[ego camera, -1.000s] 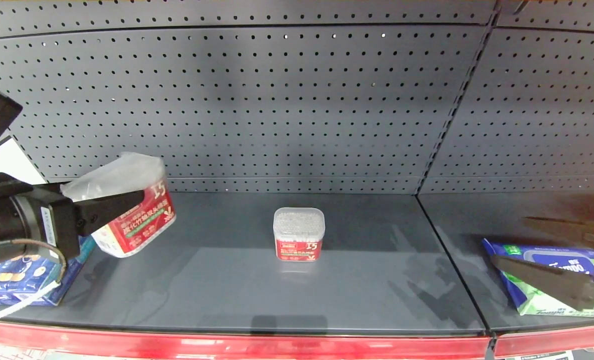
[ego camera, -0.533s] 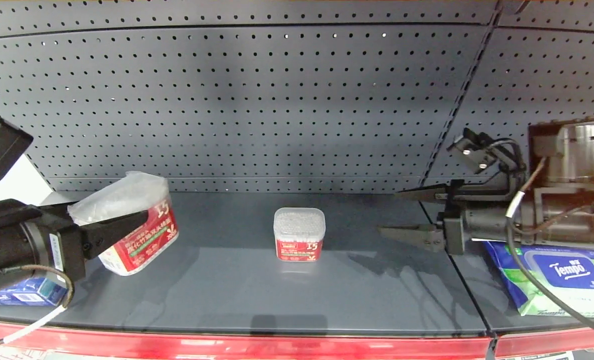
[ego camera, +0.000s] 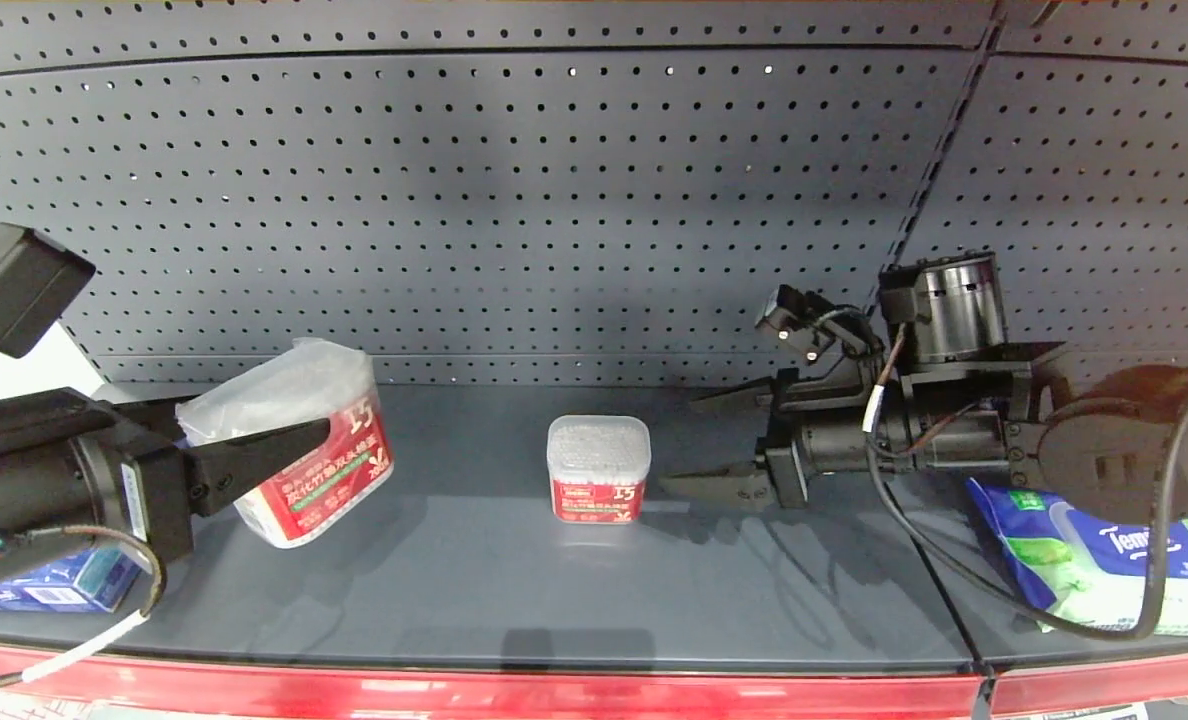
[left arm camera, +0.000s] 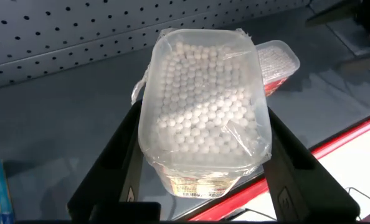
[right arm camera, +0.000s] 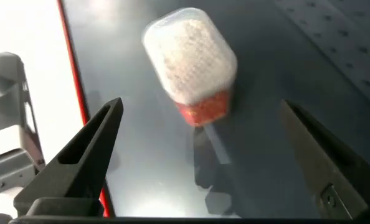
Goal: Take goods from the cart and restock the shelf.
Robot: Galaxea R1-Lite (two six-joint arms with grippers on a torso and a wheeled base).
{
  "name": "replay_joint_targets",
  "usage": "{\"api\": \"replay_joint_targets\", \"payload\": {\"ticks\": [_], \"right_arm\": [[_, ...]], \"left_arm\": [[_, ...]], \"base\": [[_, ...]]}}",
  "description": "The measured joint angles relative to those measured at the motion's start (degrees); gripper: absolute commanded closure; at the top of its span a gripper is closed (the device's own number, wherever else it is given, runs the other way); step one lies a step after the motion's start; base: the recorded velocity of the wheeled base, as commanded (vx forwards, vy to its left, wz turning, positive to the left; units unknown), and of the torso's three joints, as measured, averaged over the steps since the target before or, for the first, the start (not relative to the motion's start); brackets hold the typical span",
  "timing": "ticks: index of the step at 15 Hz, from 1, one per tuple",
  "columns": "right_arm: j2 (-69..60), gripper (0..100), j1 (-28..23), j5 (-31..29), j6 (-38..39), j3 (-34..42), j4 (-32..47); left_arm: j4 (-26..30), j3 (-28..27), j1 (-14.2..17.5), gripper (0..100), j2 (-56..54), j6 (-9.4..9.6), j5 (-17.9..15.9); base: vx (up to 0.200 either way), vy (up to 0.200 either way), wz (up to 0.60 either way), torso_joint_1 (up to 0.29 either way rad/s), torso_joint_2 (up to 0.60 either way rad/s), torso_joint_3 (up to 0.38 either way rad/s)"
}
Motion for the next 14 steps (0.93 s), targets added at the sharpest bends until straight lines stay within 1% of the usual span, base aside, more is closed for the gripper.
{"api": "replay_joint_targets", "payload": {"ticks": [4, 8, 12, 14], "right_arm": [[1.7, 0, 1.5, 1.3, -1.2, -0.5, 0.0], [4.1, 0, 1.6, 1.5, -3.4, -2.3, 0.0], [6.8, 0, 1.6, 2.5, -7.2, -4.3, 0.0], [7.7, 0, 1.6, 2.6, -7.5, -5.3, 0.0]], "left_arm": [[0.0, 0.1, 0.0, 100, 0.2, 0.00, 0.0], [0.0, -0.1, 0.1, 100, 0.2, 0.00, 0.4], [0.0, -0.1, 0.2, 100, 0.3, 0.02, 0.4], [0.0, -0.1, 0.2, 100, 0.3, -0.06, 0.4]], "base": [[0.000, 0.000, 0.00, 0.000, 0.00, 0.000], [0.000, 0.000, 0.00, 0.000, 0.00, 0.000], [0.000, 0.000, 0.00, 0.000, 0.00, 0.000], [0.000, 0.000, 0.00, 0.000, 0.00, 0.000]]}}
